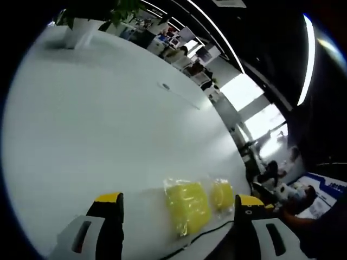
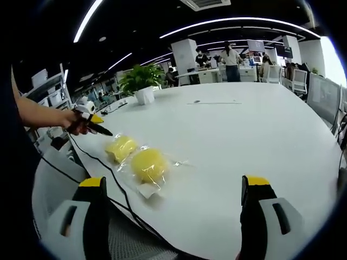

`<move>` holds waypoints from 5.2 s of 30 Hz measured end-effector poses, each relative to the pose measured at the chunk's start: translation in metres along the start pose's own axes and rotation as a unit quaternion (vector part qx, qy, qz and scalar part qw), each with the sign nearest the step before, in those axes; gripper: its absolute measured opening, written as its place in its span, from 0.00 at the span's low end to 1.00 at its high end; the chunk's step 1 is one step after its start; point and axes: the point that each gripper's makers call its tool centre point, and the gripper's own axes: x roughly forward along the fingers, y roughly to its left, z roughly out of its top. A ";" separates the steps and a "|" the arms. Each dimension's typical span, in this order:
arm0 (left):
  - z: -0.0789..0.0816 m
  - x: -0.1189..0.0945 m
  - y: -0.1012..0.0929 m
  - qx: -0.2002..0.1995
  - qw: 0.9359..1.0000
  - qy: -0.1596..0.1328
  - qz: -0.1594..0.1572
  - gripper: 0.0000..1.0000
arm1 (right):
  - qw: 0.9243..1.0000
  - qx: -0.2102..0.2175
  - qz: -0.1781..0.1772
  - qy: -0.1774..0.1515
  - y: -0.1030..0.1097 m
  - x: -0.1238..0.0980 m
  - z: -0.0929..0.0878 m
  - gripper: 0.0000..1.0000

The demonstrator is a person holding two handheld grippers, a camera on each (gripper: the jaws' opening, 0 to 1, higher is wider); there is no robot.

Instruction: Compare the silicone blocks by pressing each to a similar depth, holding the contact briefly, and releasing to observe deformation and rebound differences across the visible hardness samples.

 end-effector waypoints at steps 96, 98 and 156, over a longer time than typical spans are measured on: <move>0.016 0.013 -0.042 0.061 0.994 -0.082 -0.049 0.00 | 1.000 0.018 0.005 0.010 0.009 -0.001 -0.006 0.96; 0.017 0.011 -0.048 0.071 0.992 -0.085 -0.054 0.00 | 1.000 0.019 0.005 0.009 0.010 -0.001 -0.005 0.96; 0.100 -0.089 -0.211 0.278 0.923 -0.211 -0.165 0.00 | 0.998 -0.037 0.034 -0.029 0.020 -0.004 0.064 0.96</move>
